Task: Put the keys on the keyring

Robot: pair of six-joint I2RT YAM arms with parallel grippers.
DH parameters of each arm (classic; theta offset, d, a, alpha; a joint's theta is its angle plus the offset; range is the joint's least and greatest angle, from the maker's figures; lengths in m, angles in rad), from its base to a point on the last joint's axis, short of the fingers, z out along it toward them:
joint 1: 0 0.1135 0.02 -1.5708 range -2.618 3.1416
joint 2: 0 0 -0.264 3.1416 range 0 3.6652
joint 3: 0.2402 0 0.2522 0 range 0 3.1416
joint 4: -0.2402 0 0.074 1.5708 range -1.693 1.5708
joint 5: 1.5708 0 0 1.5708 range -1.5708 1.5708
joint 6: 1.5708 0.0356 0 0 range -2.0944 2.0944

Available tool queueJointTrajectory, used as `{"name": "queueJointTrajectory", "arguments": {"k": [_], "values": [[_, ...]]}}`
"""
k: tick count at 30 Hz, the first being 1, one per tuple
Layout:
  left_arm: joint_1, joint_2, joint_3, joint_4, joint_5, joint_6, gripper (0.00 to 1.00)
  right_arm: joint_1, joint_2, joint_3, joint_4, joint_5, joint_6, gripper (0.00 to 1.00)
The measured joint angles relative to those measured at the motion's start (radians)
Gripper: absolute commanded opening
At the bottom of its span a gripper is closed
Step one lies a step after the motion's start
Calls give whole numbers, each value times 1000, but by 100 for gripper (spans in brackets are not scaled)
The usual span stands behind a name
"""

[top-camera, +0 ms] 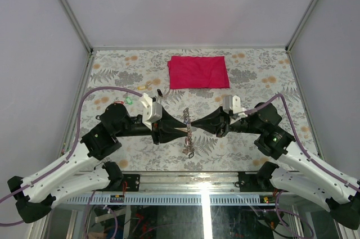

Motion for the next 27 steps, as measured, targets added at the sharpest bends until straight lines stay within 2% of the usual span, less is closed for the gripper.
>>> {"name": "queueJointTrajectory", "arguments": {"k": [5,21,23,27], "values": [[0,-4,0,0,-31,6,37,0,0,2,0,-17,3,0],[0,-14,-2,8,-67,12,39,0,0,2,0,-54,21,0],[0,-13,-2,11,-66,12,37,0,0,2,0,-63,23,0],[0,-12,-2,26,-58,11,25,0,0,3,0,-71,26,0]]}}
